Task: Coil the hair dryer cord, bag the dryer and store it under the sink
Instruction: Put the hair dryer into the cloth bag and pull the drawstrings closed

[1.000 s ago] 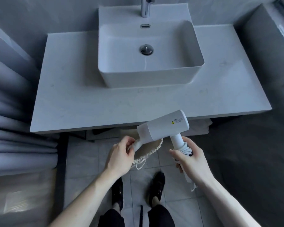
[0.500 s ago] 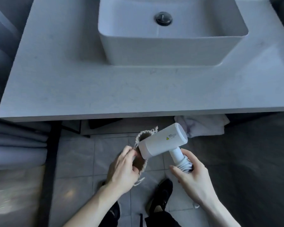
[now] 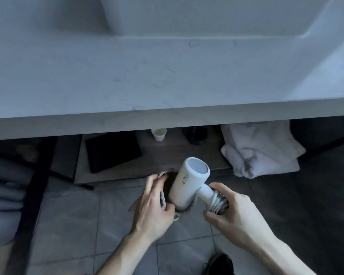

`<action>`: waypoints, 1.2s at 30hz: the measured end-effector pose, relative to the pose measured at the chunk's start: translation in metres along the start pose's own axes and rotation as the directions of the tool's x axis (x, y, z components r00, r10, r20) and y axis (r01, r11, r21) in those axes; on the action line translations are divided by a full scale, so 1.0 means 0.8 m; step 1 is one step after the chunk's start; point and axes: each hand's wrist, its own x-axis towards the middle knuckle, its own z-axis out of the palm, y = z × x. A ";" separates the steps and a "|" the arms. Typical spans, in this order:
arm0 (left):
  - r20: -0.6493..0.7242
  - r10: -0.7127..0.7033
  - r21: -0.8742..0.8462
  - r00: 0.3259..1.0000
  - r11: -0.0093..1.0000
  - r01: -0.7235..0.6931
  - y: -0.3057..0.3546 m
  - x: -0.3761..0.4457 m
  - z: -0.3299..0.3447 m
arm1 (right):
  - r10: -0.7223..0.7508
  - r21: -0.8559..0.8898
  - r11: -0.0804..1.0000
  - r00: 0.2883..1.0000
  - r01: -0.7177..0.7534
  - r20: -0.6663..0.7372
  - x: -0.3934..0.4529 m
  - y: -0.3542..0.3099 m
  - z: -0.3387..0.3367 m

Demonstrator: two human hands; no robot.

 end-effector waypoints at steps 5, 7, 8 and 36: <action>0.107 0.067 -0.015 0.992 0.998 -0.065 -0.036 0.024 0.025 | -0.013 -0.252 0.967 0.998 0.030 0.069 0.032 0.008 0.047; 0.124 0.067 -0.040 0.990 0.997 -0.062 -0.045 0.027 0.030 | 0.003 -0.329 0.944 0.995 0.028 0.096 0.040 0.009 0.057; 0.125 0.067 -0.056 0.990 0.997 -0.060 -0.048 0.029 0.031 | 0.016 -0.361 0.932 0.994 0.025 0.109 0.043 0.009 0.059; 0.325 0.211 0.125 0.922 0.957 -0.263 -0.027 -0.100 -0.063 | 0.017 0.470 0.830 0.858 -0.298 0.514 -0.071 -0.033 0.052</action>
